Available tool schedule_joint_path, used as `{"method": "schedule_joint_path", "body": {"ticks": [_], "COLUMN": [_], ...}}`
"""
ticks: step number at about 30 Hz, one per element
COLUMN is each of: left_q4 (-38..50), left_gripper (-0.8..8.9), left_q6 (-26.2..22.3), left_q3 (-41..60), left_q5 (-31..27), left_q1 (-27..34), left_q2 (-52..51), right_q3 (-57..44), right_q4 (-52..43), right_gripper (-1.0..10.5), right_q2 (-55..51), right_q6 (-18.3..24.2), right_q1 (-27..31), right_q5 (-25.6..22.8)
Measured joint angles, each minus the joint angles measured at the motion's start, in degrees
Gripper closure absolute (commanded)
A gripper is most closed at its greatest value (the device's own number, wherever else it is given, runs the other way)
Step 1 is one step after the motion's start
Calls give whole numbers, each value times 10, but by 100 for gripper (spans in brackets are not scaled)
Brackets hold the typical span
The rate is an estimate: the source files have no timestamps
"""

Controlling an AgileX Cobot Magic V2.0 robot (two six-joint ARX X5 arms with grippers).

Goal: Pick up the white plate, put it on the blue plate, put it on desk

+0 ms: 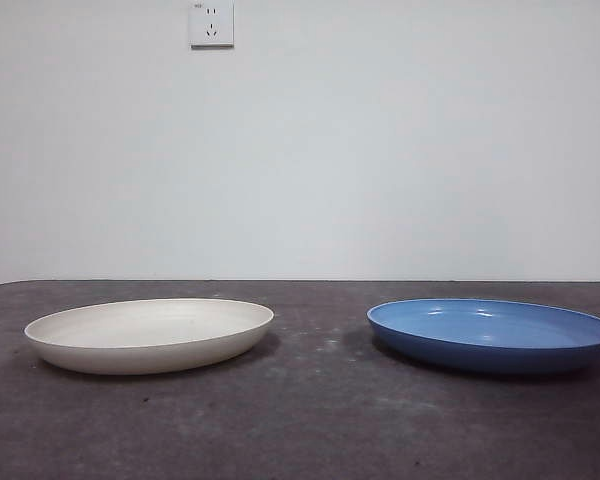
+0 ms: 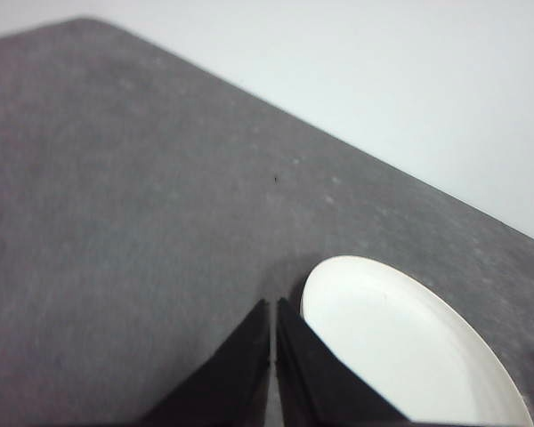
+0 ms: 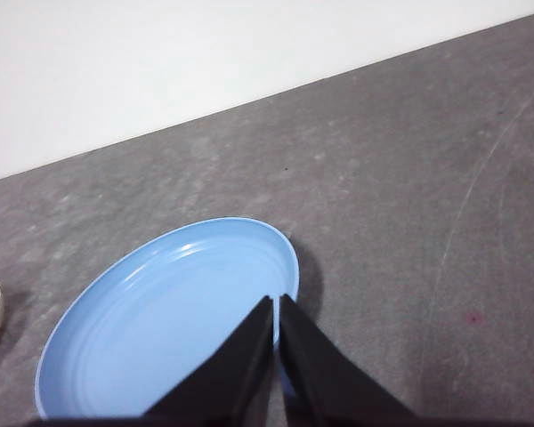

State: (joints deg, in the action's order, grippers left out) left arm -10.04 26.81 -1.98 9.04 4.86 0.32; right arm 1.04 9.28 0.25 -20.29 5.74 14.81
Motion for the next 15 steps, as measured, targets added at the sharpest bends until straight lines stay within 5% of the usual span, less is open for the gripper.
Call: {"method": "schedule_joint_path", "body": {"ticks": [15], "left_q4": [-116], "left_gripper": [801], "left_q6": [23], "left_q3": [-135], "left_q5": [19], "left_q1": [0], "left_q2": [34], "right_q3": [135], "right_q4": [78], "right_gripper": [941], "right_q2": [14], "right_q6": [-12], "right_q1": [0], "right_q5": [1]}}
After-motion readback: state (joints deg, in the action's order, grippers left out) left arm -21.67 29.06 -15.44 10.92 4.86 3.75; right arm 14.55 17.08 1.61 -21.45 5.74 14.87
